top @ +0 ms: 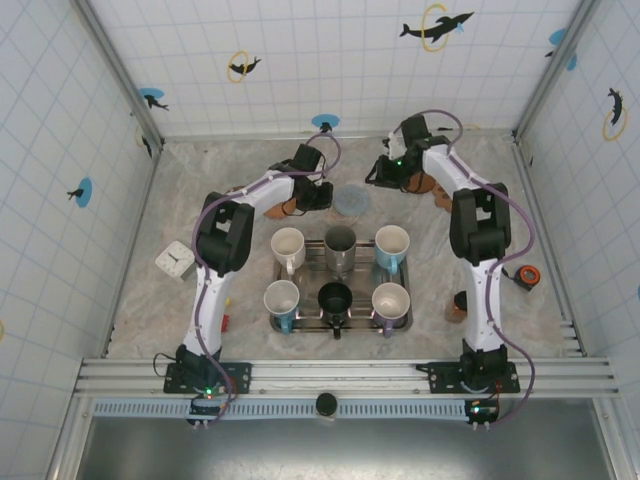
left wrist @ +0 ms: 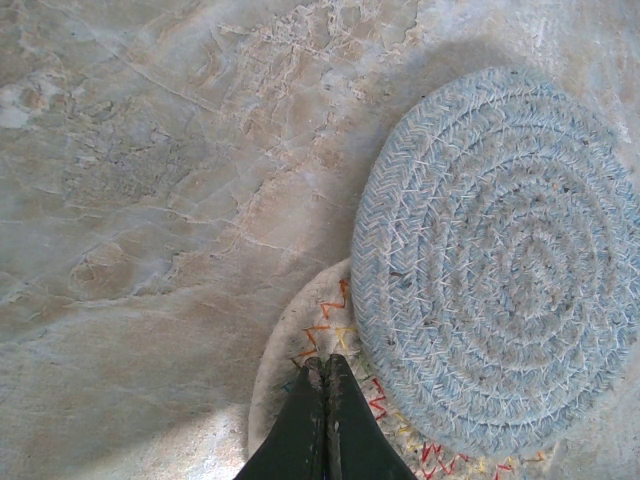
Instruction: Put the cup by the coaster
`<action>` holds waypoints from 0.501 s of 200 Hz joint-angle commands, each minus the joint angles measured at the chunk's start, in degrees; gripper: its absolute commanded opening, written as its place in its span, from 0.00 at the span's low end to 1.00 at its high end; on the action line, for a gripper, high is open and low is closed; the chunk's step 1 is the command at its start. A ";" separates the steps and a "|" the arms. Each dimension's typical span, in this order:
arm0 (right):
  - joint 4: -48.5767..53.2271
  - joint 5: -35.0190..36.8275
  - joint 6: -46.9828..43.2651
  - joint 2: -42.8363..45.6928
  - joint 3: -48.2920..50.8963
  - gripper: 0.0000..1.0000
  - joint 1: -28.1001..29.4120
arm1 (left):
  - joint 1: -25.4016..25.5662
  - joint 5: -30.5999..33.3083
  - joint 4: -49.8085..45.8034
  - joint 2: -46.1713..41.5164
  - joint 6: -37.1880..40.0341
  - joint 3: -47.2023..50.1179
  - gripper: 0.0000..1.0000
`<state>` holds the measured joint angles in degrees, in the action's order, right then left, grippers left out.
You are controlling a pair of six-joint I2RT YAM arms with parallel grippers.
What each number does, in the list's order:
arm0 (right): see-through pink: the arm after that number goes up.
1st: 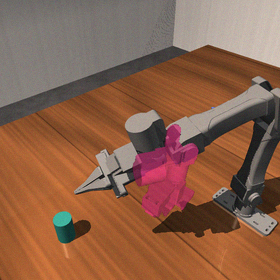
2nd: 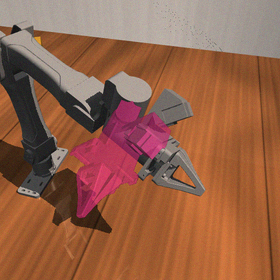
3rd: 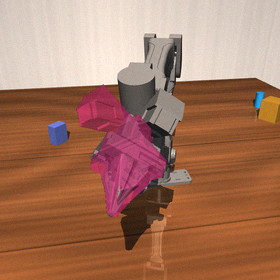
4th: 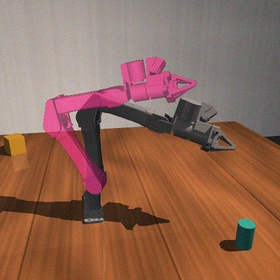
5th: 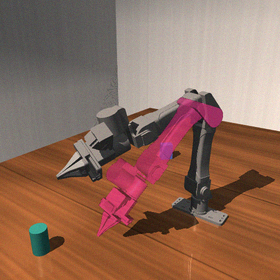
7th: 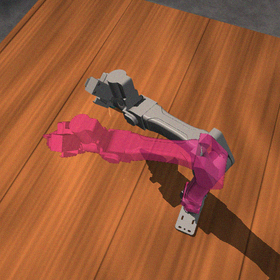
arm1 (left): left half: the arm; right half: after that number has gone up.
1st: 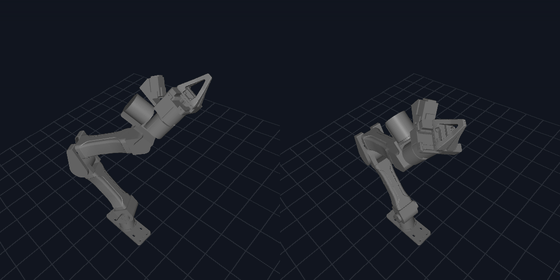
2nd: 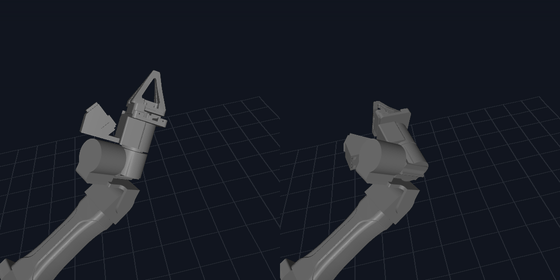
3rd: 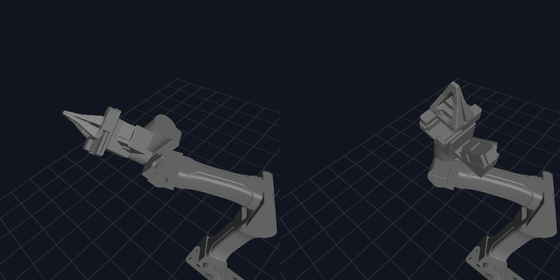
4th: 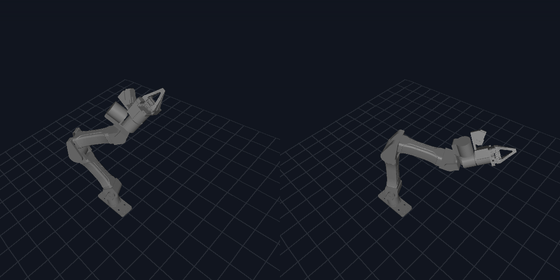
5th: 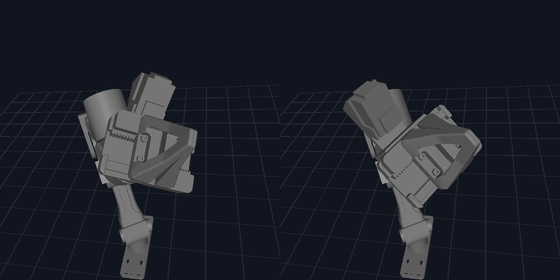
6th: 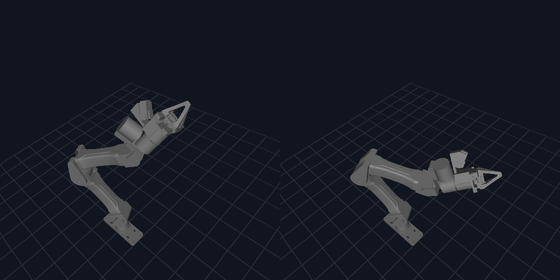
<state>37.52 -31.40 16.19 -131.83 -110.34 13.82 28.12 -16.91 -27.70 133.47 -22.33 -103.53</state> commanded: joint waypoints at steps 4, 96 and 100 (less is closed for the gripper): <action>-2.07 -3.27 0.90 -1.25 3.03 0.39 -0.94 | 0.36 0.91 -2.97 -0.23 1.44 0.43 0.00; -6.93 -7.05 4.04 -5.06 6.06 0.35 -0.99 | 0.36 0.91 -3.41 0.04 1.41 0.08 0.00; -7.23 -7.16 4.21 -5.17 6.21 0.35 -1.01 | 0.36 0.95 -3.41 0.08 1.42 0.08 0.00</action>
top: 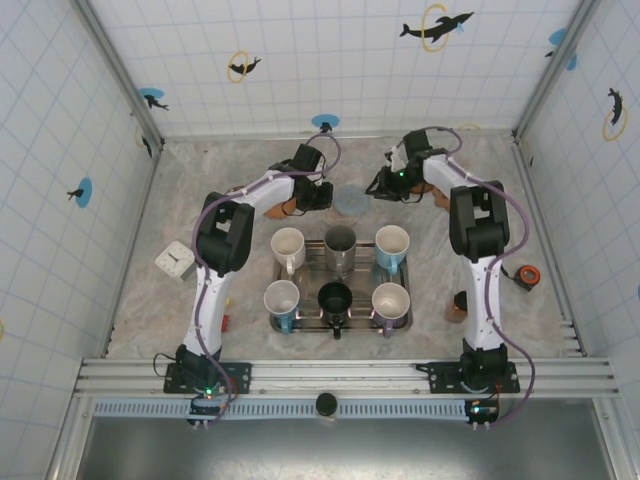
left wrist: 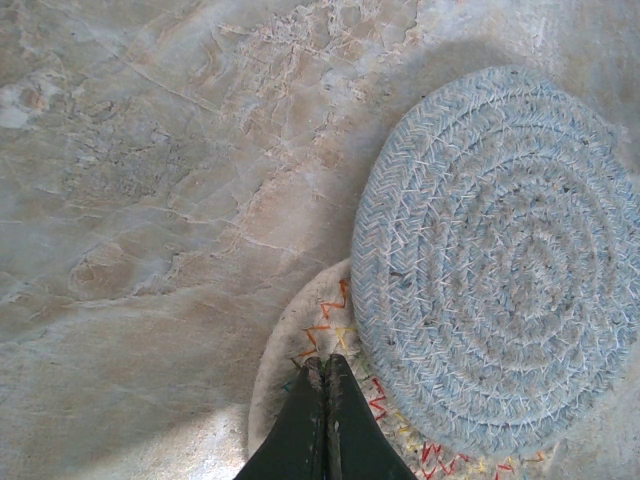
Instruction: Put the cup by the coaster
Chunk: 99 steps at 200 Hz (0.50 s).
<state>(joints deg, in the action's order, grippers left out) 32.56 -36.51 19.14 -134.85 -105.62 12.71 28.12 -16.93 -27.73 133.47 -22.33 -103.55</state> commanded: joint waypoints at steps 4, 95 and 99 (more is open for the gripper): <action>-2.54 -2.14 1.43 -2.21 1.70 0.35 0.04 | 0.36 1.00 -3.39 0.12 1.41 0.10 0.00; -9.65 -5.27 6.58 -3.42 4.71 0.26 0.06 | 0.36 1.02 -3.72 0.45 1.36 -0.23 0.00; -9.95 -5.41 6.90 -3.55 4.77 0.24 0.10 | 0.36 1.09 -3.78 0.55 1.37 -0.38 0.00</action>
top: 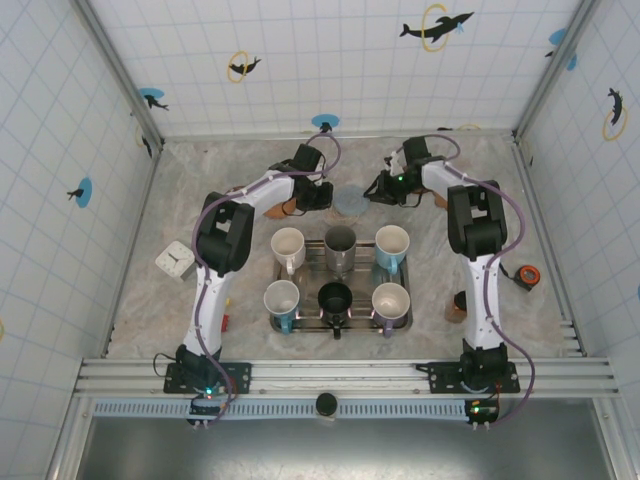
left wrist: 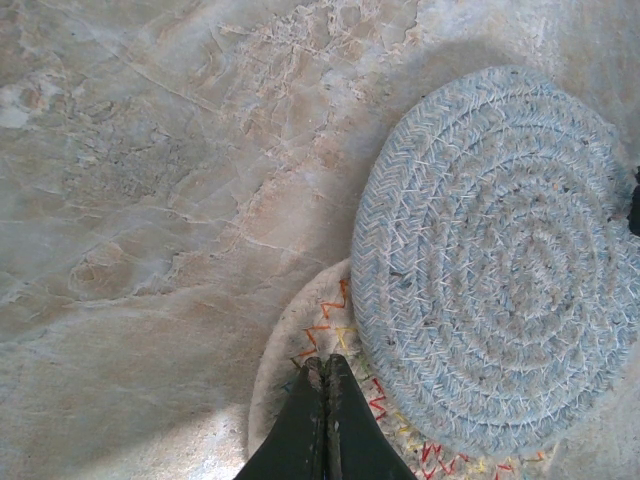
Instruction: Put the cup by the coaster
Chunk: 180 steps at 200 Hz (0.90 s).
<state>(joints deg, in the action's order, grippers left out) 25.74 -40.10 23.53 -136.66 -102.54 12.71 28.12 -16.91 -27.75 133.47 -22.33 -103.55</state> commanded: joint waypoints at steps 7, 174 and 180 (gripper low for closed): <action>-3.39 -2.07 2.79 -1.74 1.73 0.21 0.10 | 0.36 1.09 -3.93 0.56 1.33 -0.56 0.00; -8.47 -2.28 4.77 7.89 10.50 0.00 -4.69 | -2.83 4.93 -5.13 -0.64 1.59 0.22 0.00; -8.59 -2.12 4.77 7.86 10.96 0.00 -4.80 | -3.19 5.02 -4.97 -0.82 1.67 0.44 0.00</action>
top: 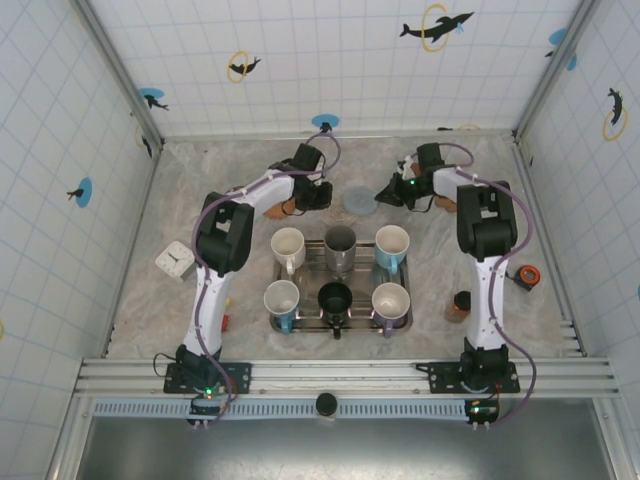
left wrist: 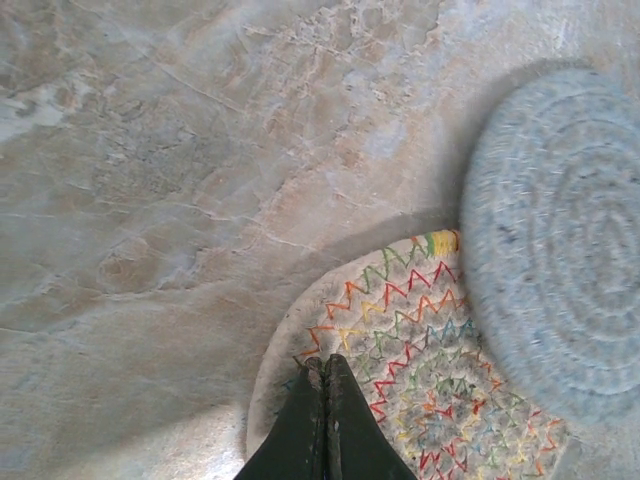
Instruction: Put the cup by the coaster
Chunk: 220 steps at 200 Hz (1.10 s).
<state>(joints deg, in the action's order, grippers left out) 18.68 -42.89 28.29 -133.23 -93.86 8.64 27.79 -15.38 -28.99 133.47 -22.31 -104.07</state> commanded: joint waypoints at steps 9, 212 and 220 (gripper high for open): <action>-1.61 0.78 -0.08 6.43 2.70 0.00 -0.90 | -3.12 3.58 -3.54 -1.01 1.65 1.23 0.00; 6.75 5.62 -4.31 1.46 -2.18 0.00 2.63 | -6.76 5.54 -3.79 -2.93 3.01 2.56 0.00; 6.81 5.82 -4.39 1.37 -2.24 0.00 2.65 | -6.71 5.31 -3.79 -3.04 3.11 2.56 0.00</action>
<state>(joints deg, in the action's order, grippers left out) 23.64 -38.06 24.80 -129.95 -93.34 11.00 21.65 -11.29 -29.52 132.18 -20.82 -102.78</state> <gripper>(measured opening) 0.049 0.045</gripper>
